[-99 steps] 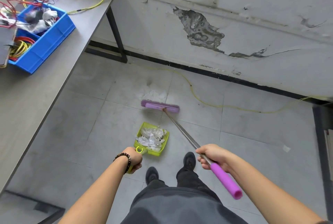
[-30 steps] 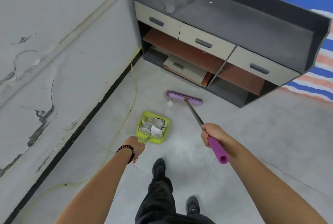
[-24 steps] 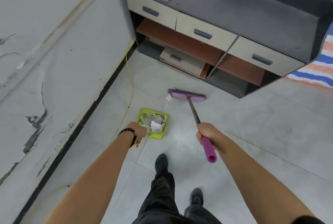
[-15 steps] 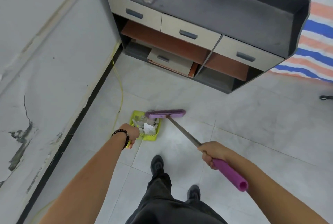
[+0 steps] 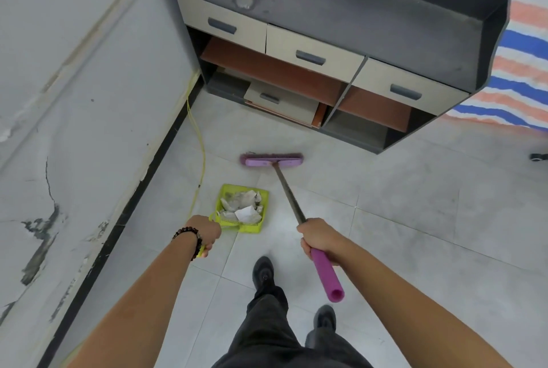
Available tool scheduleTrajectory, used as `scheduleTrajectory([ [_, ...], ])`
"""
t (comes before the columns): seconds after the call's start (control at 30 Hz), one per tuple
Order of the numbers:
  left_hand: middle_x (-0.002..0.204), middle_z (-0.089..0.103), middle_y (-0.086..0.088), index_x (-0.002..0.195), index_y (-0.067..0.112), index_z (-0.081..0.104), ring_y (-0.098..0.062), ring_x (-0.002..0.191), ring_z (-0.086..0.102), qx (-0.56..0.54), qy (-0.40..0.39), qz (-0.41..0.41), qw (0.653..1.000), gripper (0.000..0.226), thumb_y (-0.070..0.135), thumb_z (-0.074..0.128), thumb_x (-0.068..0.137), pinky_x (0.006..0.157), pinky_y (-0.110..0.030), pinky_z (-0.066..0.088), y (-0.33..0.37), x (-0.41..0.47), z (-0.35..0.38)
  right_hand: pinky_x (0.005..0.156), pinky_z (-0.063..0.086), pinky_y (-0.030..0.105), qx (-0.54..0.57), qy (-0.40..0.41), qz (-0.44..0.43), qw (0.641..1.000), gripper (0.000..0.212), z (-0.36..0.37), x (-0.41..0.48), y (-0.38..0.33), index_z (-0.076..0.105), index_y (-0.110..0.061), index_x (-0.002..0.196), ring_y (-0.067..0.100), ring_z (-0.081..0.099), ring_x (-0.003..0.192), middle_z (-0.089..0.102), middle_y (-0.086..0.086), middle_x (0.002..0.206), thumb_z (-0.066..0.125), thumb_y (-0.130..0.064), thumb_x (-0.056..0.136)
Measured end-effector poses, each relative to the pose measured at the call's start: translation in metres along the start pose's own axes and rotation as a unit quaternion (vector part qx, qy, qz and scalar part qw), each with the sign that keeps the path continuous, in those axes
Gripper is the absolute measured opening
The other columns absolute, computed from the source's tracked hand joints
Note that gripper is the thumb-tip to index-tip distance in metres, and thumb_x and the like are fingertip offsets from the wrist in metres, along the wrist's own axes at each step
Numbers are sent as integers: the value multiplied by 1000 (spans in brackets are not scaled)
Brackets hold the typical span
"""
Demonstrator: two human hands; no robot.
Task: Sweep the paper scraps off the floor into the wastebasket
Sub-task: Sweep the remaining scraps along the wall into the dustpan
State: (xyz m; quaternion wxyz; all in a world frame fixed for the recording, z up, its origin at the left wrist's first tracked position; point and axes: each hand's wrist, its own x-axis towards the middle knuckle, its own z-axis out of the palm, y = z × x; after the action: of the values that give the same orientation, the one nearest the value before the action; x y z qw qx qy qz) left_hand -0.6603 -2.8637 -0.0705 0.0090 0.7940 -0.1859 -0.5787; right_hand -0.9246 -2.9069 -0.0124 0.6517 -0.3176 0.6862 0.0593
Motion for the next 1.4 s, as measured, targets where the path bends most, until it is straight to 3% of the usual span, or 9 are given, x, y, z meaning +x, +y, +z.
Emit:
scheduleTrajectory([
  [0.1,58,43,-9,78,4,47,-20,41,38,1,1,0,1000,8,-2,47,83,47,-25,34,-1,-1,4,46,41,26,-50,-10,7,999,18,20,7,12,53,0,98,19,47,39,51,11,53,40,-3,85],
  [0.2,61,38,-6,72,9,42,-17,43,34,7,-2,14,1000,17,-4,43,83,44,-20,30,6,-7,17,50,43,25,-55,-51,40,996,12,24,-9,31,56,-1,83,16,48,38,52,8,46,46,-8,84],
  [0.3,62,39,-8,74,8,43,-19,46,35,46,-9,42,998,13,-3,40,80,45,-21,31,13,-13,36,46,43,22,-16,-66,51,996,18,15,-28,47,53,-4,67,13,44,33,49,5,40,49,-4,85],
  [0.43,64,46,-14,77,6,48,-25,53,44,105,-6,80,991,9,1,41,74,53,-28,37,18,-29,61,34,34,18,136,-59,93,985,9,-17,-33,74,55,-9,80,8,36,35,42,0,48,52,-1,85],
  [0.53,61,47,-9,72,9,46,-26,56,46,164,5,138,977,12,1,39,77,55,-27,40,20,-50,88,31,32,16,231,-55,110,965,20,-37,-49,103,58,-10,103,5,34,33,40,-5,48,52,0,87],
  [0.9,63,44,-3,71,15,39,-21,50,42,372,-34,308,875,15,2,36,77,41,-20,36,24,-165,249,29,28,15,537,1,30,843,18,-84,-162,286,48,-15,80,5,32,29,36,-7,45,50,1,87],
  [1.1,62,36,-4,73,14,40,-22,52,33,410,-67,370,831,14,0,37,75,43,-21,30,-5,-240,384,33,30,16,615,82,-36,783,11,-90,-237,426,51,-11,88,5,34,33,40,-5,48,52,0,85],
  [1.4,63,40,-7,87,16,54,-22,51,35,499,-150,435,735,22,0,42,79,43,-23,33,-57,-330,576,33,30,17,757,179,-80,623,10,-94,-303,606,52,-11,84,7,31,35,38,-5,47,53,-1,84],
])
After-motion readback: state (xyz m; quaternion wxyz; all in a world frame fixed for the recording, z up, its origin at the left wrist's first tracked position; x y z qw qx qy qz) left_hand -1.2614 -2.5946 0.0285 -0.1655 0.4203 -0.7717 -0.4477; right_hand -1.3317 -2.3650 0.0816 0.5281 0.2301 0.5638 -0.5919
